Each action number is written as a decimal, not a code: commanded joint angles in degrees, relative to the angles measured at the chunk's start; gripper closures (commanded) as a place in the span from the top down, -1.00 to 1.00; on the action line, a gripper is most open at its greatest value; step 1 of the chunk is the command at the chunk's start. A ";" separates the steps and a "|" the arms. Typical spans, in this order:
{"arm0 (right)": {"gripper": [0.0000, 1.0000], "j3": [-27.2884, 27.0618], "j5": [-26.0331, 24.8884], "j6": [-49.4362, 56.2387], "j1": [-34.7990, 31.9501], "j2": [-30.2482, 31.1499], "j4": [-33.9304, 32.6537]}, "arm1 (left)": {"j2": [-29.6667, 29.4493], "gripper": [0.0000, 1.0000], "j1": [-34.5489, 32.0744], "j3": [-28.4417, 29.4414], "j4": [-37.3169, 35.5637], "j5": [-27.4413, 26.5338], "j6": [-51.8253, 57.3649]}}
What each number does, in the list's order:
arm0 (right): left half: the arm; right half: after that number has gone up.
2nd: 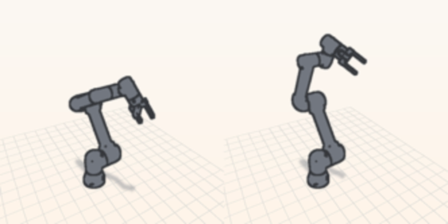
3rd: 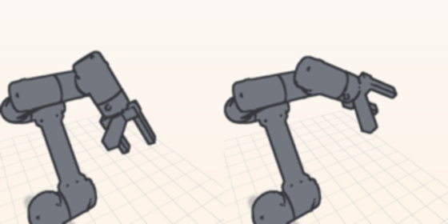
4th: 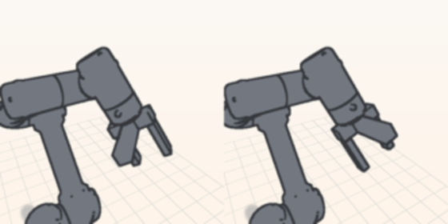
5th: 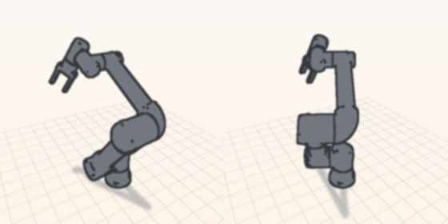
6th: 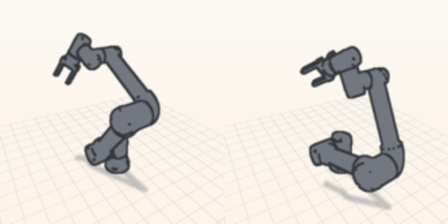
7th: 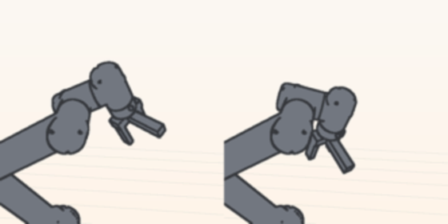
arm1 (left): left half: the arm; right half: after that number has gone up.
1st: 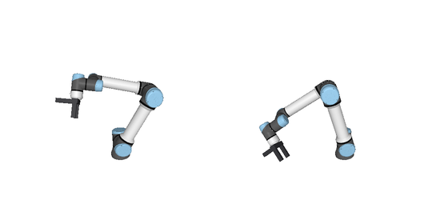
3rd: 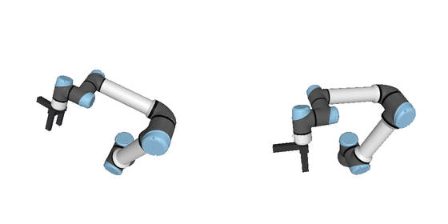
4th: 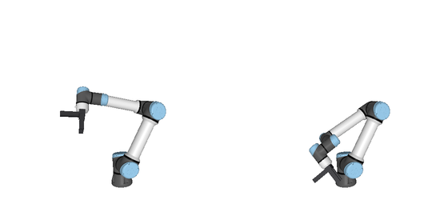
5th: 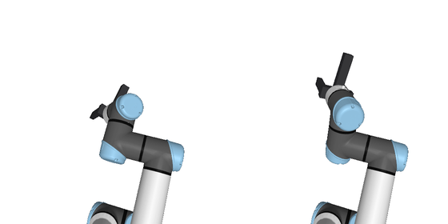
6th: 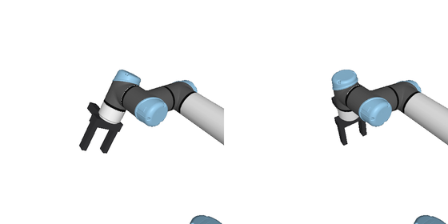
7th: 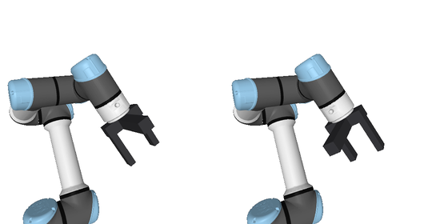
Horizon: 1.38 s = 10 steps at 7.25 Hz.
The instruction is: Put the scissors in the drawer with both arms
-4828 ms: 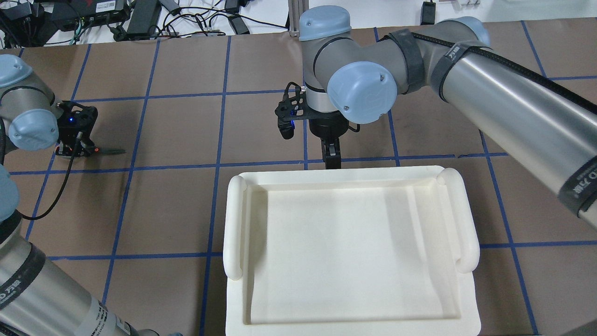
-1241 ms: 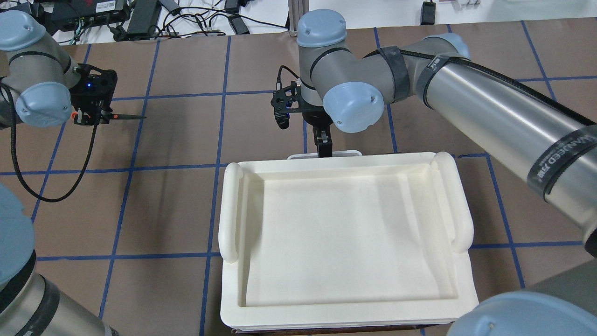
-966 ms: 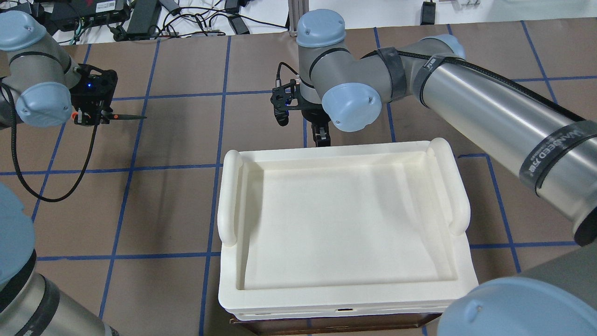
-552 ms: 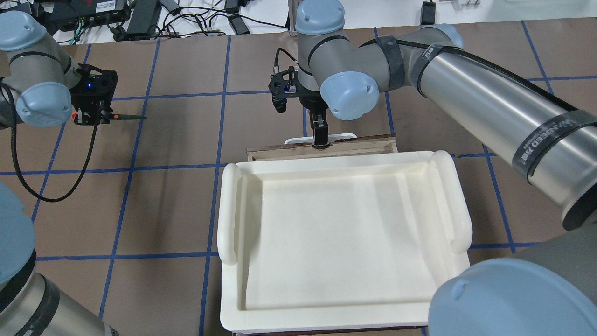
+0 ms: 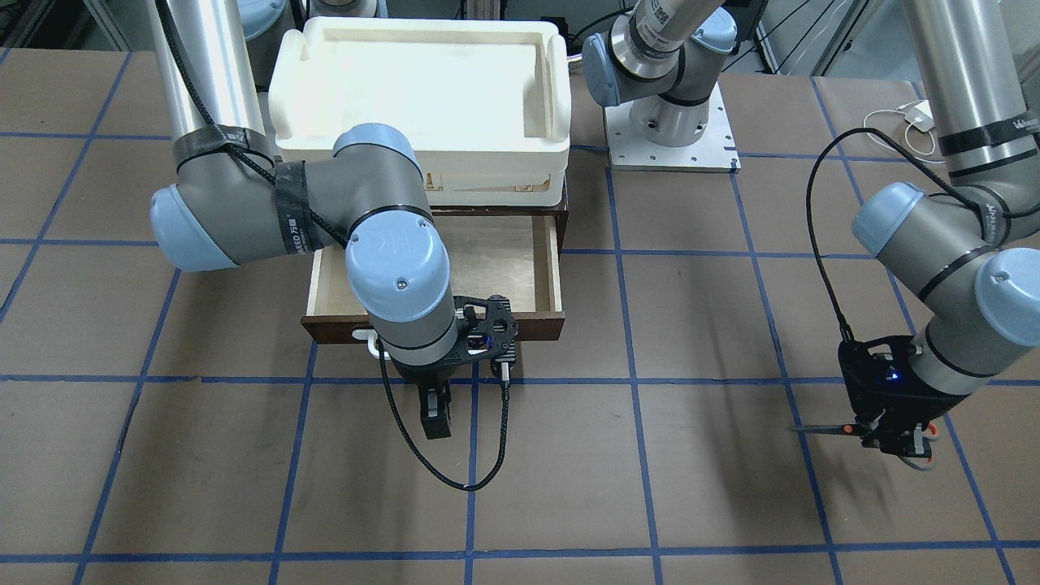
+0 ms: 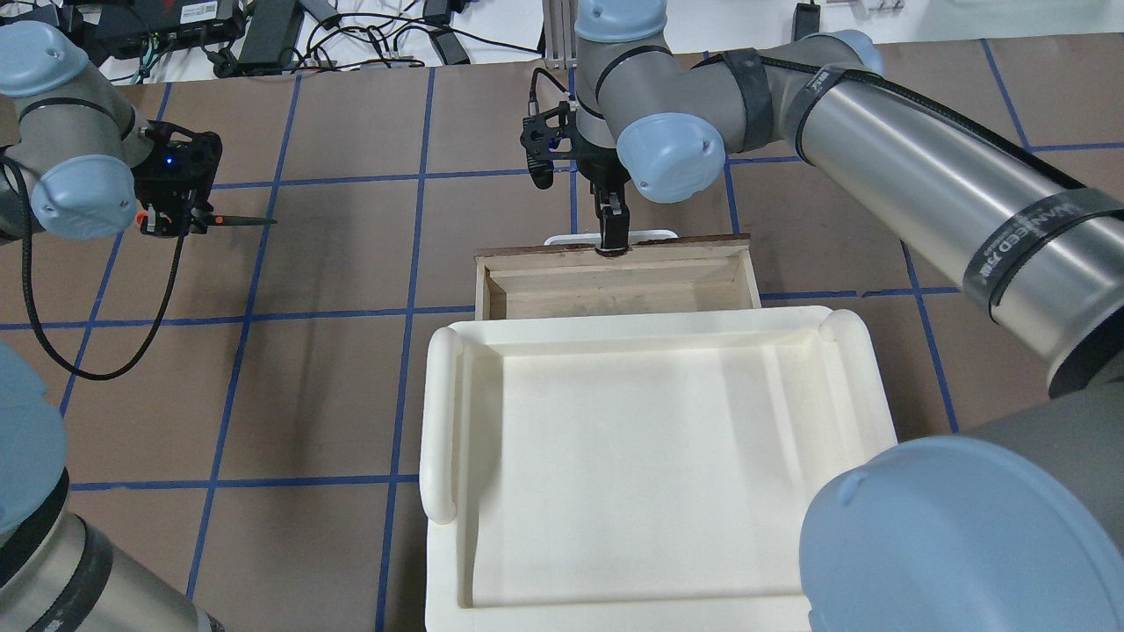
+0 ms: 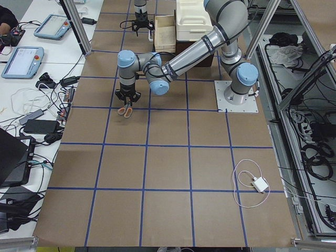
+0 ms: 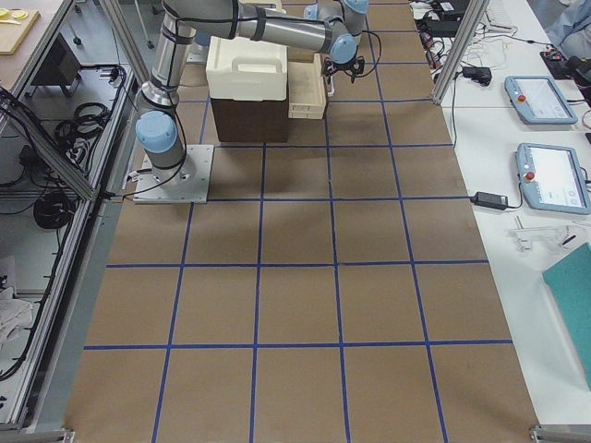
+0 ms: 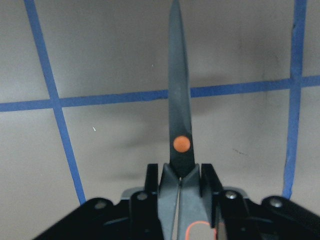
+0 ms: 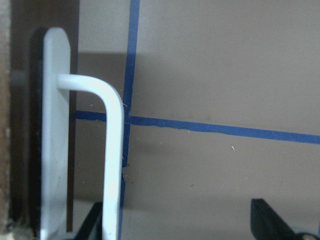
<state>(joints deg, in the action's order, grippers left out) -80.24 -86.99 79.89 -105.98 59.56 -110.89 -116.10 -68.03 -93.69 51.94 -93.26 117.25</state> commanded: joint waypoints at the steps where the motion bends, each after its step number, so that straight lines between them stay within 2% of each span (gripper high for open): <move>1: 1.00 1.57 0.42 0.17 0.25 -1.20 -0.64 | 0.00 -1.00 0.00 0.00 0.00 0.01 0.00; 6: 1.00 1.66 0.77 0.00 0.25 -1.99 -1.70 | -0.09 -1.00 0.00 0.00 0.00 0.10 0.00; 10: 1.00 1.66 2.26 -1.76 0.25 0.11 -0.65 | -0.18 -1.00 0.00 0.00 0.09 0.54 0.00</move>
<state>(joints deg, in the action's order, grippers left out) -78.57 -85.18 78.53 -105.73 58.69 -112.01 -116.27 -68.03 -93.69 52.03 -92.89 117.25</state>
